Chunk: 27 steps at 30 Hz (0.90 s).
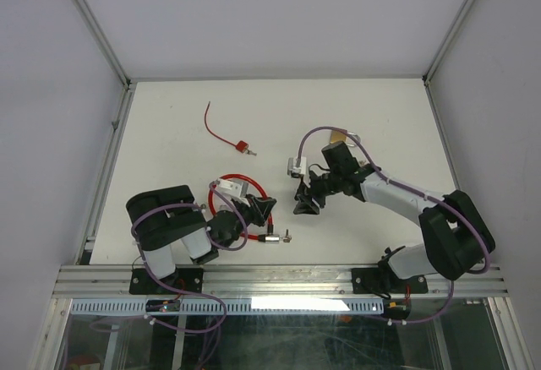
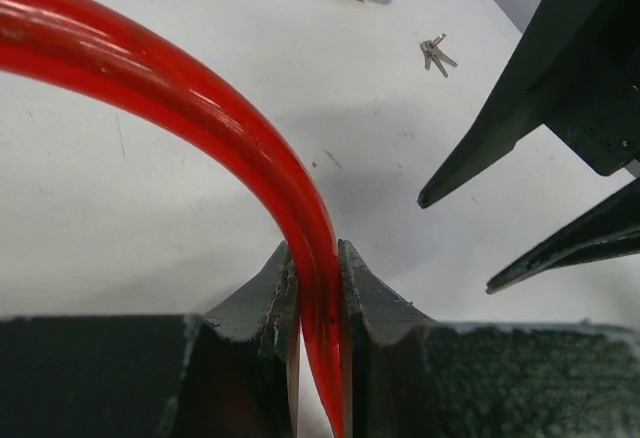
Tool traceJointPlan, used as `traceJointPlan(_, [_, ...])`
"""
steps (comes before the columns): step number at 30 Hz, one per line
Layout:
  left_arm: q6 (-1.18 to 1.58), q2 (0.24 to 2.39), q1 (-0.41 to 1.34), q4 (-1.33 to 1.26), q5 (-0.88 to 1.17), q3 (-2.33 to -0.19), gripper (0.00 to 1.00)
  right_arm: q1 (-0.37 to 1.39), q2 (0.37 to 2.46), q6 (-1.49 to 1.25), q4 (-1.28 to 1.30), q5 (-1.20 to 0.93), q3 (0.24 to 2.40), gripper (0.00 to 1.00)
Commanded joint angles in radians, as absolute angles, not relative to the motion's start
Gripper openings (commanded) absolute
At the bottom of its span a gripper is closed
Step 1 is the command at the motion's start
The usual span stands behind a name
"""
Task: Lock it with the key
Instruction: Lock the lock.
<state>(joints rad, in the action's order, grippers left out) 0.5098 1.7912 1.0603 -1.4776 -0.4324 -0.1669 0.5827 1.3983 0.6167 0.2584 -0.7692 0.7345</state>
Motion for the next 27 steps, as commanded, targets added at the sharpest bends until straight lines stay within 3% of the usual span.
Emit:
traceJointPlan(1, [0.427, 1.824, 1.076, -1.671, -0.409, -0.145, 0.0, 0.592, 1.39, 0.642, 0.321, -0.904, 0.75, 0.52])
traceJointPlan(14, [0.419, 1.854, 1.078, -1.741, -0.418, -0.133, 0.0, 0.816, 1.253, 0.944, 0.199, -0.797, 0.584, 0.5])
traceJointPlan(27, [0.428, 1.868, 1.078, -1.74, -0.409, -0.146, 0.0, 1.05, 1.346, 0.763, -0.005, -0.551, 0.603, 0.47])
